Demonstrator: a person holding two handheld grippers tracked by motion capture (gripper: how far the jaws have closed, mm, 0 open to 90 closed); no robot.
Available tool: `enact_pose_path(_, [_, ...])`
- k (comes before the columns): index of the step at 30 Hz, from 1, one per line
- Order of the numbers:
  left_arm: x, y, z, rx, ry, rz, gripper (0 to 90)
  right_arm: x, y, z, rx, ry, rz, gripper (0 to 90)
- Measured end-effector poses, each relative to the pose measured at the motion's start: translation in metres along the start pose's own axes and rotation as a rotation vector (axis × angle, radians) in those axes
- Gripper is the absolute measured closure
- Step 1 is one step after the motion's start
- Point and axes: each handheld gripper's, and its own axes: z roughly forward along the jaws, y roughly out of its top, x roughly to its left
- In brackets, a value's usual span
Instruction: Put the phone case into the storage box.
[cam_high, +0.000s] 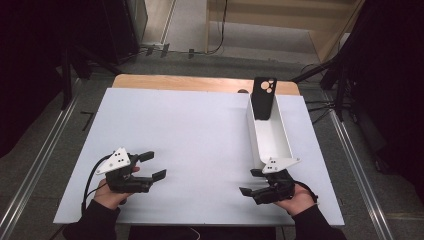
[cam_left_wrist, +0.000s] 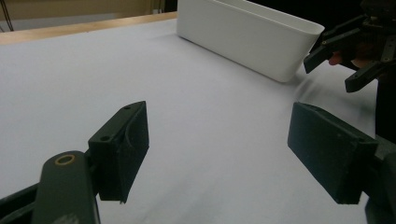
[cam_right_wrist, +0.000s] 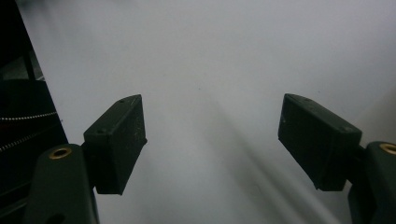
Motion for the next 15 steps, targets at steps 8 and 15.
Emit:
enact_pose_path(8, [0.0,0.0,-0.002,0.003,-0.002,-0.002,20.6,-0.006,-0.009,-0.003,-0.002,-0.021,0.013,21.7])
enact_pose_path(15, [0.001,-0.002,-0.006,0.007,0.003,0.003,20.6,-0.01,-0.012,-0.003,-0.007,-0.023,0.02,21.6])
